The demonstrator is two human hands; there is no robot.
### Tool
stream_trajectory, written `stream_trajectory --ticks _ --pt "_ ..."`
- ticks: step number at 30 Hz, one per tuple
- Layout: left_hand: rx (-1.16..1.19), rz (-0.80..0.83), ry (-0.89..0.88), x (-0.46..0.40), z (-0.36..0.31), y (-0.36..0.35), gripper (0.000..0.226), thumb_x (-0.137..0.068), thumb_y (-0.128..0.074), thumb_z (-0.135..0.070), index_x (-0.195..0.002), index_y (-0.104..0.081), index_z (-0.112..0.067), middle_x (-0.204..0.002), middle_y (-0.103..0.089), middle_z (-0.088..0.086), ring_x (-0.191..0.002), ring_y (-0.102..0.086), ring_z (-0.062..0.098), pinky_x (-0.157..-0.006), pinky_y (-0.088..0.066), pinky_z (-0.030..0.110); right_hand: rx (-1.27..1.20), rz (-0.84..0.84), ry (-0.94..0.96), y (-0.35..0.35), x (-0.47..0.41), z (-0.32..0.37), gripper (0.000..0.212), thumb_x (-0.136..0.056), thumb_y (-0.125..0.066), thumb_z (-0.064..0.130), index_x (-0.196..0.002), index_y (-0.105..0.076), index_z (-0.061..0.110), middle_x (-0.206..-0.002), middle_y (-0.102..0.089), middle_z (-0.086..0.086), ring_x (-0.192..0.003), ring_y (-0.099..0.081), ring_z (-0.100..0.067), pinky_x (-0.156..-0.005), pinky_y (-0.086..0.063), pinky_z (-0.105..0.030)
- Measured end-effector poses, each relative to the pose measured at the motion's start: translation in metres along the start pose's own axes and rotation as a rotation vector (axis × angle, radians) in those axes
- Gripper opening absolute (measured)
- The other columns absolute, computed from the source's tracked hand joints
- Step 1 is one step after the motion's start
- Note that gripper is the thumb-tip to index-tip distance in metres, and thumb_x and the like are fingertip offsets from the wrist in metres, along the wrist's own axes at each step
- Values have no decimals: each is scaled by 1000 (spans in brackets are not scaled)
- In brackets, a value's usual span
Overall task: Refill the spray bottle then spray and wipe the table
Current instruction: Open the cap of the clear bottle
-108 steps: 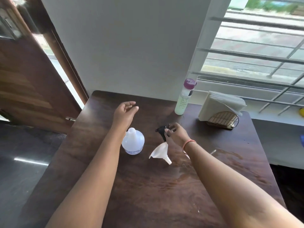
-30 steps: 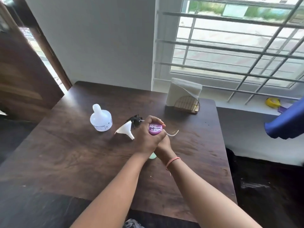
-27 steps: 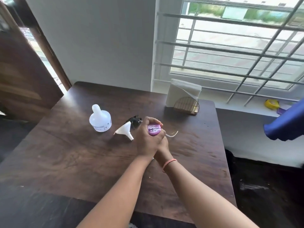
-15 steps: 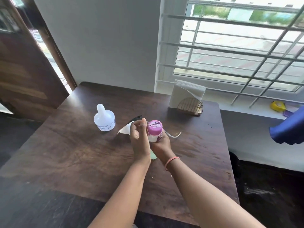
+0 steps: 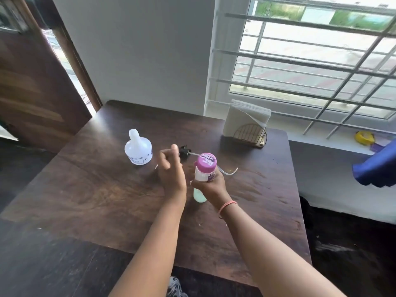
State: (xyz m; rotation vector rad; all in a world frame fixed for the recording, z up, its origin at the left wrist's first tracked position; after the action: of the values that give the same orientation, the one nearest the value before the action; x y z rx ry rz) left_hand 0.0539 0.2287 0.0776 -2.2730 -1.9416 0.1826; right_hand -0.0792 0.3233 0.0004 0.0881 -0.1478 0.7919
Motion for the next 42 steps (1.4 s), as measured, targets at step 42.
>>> stream_trajectory --ticks 42 --pt "-1087 418 165 -36 105 49 55 -64 -89 -20 -108 -57 -12 -119 -45 8 -105 -57 25 -91 -44 28 -10 -37 -32 -1 16 15 45 -68 -68 -24 -86 -55 14 -72 -64 2 -58 -61 1 -58 -50 -14"
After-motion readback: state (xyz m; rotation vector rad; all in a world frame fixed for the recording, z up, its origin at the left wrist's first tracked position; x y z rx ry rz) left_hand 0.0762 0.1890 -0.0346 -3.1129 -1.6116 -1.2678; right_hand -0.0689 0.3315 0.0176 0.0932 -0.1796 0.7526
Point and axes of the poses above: each hand's wrist, its own x-axis away from the middle knuckle, its own y-axis out of the back of the hand, z = x × y, the point moved 10 cm from there along -x, towards the middle knuckle
